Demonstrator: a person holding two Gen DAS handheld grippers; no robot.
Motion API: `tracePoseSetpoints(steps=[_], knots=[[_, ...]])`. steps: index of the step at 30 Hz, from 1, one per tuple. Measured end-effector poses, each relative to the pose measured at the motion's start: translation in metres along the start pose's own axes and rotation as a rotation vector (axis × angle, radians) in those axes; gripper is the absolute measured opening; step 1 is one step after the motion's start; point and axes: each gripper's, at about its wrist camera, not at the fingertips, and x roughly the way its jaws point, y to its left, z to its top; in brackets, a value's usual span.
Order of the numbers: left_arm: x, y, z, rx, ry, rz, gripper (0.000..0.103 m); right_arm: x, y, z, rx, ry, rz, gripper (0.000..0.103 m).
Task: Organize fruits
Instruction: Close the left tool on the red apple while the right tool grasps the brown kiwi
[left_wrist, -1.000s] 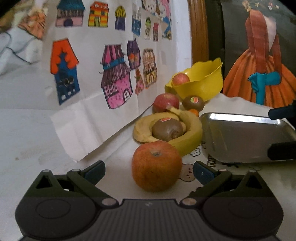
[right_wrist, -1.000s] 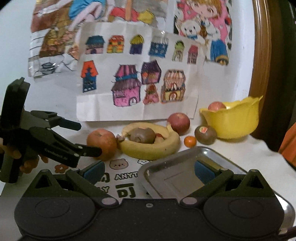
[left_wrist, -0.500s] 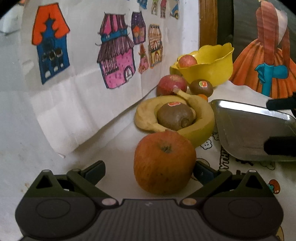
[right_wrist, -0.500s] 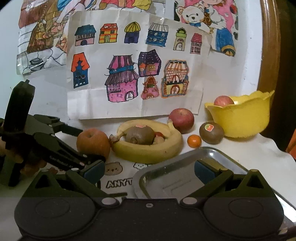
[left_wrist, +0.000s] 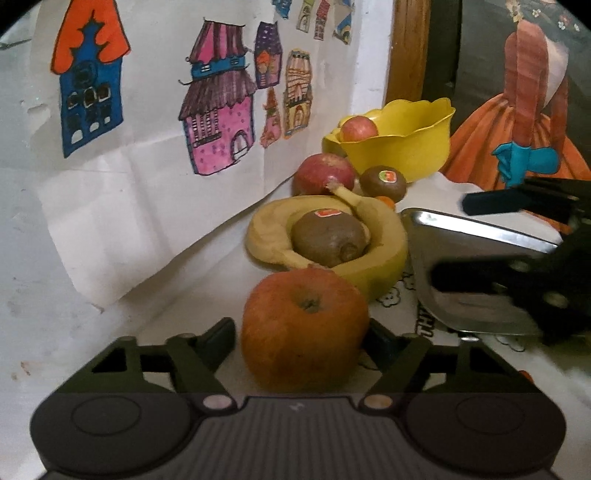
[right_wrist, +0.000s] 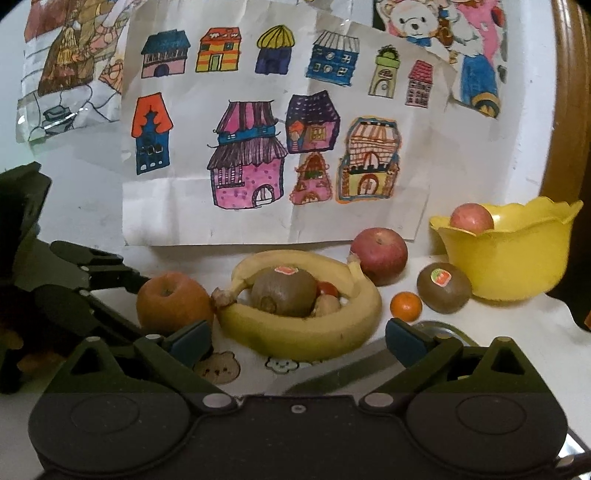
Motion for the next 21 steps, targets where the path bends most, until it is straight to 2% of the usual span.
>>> tracePoseSetpoints(steps=[2,12,15,21], knots=[[-0.001,-0.003,0.0,0.002,0.001,0.004,0.07,0.006,-0.003,0.004,0.012,0.001,0.0,0.096],[-0.01,0.005,-0.005,-0.031,-0.005,0.017,0.07,0.041,-0.005,0.018,0.013,0.029,0.036,0.088],[-0.019,0.008,-0.01,-0.032,0.0,0.044,0.07,0.054,-0.002,0.022,-0.014,0.041,0.047,0.086],[-0.033,0.015,-0.019,-0.046,0.0,0.044,0.07,0.074,0.009,0.026,-0.089,0.064,0.018,0.08]])
